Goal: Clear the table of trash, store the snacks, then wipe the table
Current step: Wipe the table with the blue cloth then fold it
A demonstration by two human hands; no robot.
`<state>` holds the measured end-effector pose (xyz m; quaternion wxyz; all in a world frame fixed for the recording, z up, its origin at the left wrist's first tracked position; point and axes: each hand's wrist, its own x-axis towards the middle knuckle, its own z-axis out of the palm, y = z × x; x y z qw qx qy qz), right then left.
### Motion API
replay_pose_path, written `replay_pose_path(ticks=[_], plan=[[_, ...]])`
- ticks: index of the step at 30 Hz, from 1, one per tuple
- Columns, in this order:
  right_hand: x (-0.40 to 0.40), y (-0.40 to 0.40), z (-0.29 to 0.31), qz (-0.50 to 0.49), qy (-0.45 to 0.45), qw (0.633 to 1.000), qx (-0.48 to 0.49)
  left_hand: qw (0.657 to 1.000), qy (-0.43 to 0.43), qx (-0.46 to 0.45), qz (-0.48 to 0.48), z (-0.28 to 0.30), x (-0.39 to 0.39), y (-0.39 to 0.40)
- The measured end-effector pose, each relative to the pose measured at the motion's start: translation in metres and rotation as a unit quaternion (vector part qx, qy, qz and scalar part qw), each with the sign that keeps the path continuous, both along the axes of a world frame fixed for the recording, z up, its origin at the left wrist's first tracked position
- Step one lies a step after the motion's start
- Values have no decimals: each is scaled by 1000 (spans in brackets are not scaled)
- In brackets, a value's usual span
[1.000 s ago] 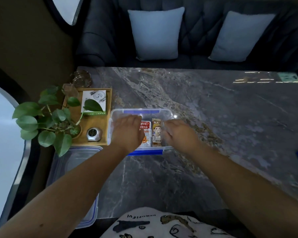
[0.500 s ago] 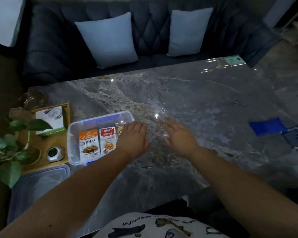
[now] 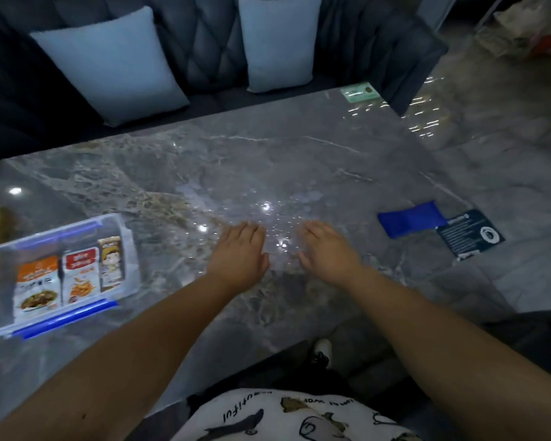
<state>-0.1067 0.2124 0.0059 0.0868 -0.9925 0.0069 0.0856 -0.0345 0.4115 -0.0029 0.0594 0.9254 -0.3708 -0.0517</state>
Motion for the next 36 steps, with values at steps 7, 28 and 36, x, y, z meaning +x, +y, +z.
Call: replay_pose_path(ticks=[7,28,36], plan=[[-23,-124,-12,24,2,1000,-8,1000,23,-11,0,-14,-32,-116],[-28,-311,-91,58,106,988,-93,990,71,22,-123,-109,-94,-217],[-33,-299,-96,17,53,988,-146,989,78,37,-122,-103,-93,-217]])
